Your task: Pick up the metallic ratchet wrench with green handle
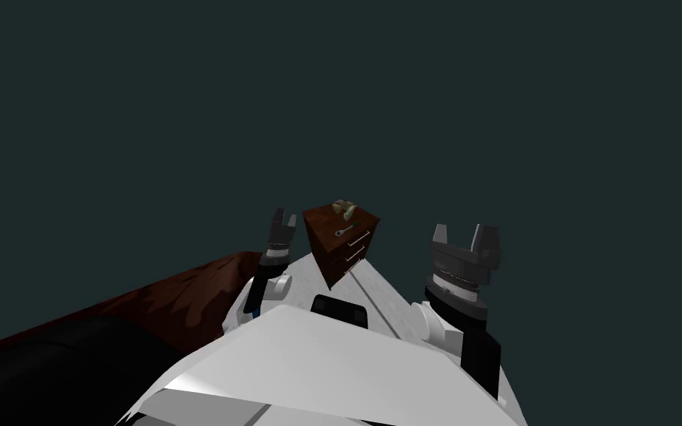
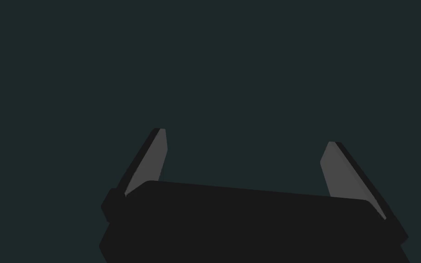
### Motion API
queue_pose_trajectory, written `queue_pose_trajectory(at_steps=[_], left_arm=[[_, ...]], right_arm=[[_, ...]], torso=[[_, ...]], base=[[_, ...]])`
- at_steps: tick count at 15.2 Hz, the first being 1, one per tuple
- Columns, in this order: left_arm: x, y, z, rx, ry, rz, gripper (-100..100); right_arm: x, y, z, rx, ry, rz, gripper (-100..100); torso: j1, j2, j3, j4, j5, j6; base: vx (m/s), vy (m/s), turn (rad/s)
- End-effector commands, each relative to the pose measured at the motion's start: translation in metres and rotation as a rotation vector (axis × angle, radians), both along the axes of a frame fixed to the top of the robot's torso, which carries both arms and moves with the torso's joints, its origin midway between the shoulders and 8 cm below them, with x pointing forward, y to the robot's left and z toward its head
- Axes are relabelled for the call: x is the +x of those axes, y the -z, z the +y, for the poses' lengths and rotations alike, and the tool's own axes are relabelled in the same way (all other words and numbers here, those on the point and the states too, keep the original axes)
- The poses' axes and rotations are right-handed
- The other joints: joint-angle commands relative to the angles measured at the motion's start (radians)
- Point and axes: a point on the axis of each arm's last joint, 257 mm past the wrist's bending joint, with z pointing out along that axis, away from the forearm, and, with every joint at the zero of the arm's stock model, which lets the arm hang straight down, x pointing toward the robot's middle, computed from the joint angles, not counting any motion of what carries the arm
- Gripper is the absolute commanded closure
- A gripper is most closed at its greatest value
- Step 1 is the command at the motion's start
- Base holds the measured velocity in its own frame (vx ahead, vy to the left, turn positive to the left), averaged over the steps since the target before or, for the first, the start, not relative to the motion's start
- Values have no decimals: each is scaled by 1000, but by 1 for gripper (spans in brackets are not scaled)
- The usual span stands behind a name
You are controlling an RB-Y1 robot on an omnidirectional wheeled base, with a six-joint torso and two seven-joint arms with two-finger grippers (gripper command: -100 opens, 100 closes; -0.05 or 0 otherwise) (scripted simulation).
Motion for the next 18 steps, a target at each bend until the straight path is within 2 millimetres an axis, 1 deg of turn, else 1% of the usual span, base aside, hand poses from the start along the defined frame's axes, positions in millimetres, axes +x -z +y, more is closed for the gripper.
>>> queue_pose_trajectory(at_steps=[1, 3, 4, 6, 7, 8, 10, 11, 12, 13, 14, 15, 17, 18], left_arm=[[4, 4, 2, 19, 7, 24, -100], [12, 13, 9, 40, 10, 76, -100], [12, 13, 9, 40, 10, 76, -100], [21, 25, 22, 53, 2, 139, -100], [23, 27, 23, 51, 0, 150, -100], [27, 33, 32, 55, -7, 179, -100], [29, 36, 33, 52, -10, 194, -100], [34, 43, 44, 51, -22, 232, -100], [35, 45, 45, 49, -23, 241, -100], [38, 51, 56, 48, -36, 271, -100], [40, 55, 58, 43, -41, 292, -100], [42, 59, 71, 41, -54, 315, -100], [45, 66, 74, 34, -61, 345, -100], [47, 70, 88, 28, -77, 370, -100]], right_arm=[[0, 0, 0, 0, 0, 0, 0], [0, 0, 0, 0, 0, 0, 0], [0, 0, 0, 0, 0, 0, 0], [0, 0, 0, 0, 0, 0, 0], [0, 0, 0, 0, 0, 0, 0], [0, 0, 0, 0, 0, 0, 0], [0, 0, 0, 0, 0, 0, 0], [0, 0, 0, 0, 0, 0, 0], [0, 0, 0, 0, 0, 0, 0], [0, 0, 0, 0, 0, 0, 0], [0, 0, 0, 0, 0, 0, 0], [0, 0, 0, 0, 0, 0, 0], [0, 0, 0, 0, 0, 0, 0], [0, 0, 0, 0, 0, 0, 0]], torso=[[0, 0, 0, 0, 0, 0], [-2, 0, 0, 0, 0, 0], [-4, 0, 0, 0, -1, 0], [-5, 0, 0, 0, -1, 0], [-6, 0, 0, 0, -1, 0], [-6, -1, 0, 0, -1, 0], [-7, -1, 0, 0, -2, 0], [-6, -1, 0, 0, -1, 0], [-5, -1, 0, 0, -1, 0], [-5, 0, 0, 0, -1, 0], [-6, 0, 0, 0, -1, 0], [-6, 0, 0, 0, -1, 0], [-8, -1, -1, 0, -2, 0], [-7, -1, -1, 0, -2, 0]], base=[[1, -18, -32], [2, -60, -77], [2, -76, -57], [5, -85, -78], [14, -93, -72], [11, -96, -83], [7, -79, -42], [8, -71, -65], [6, -74, -83], [4, -86, -118], [7, -92, -90], [24, -112, -117], [22, -102, -51], [16, -88, -77]])
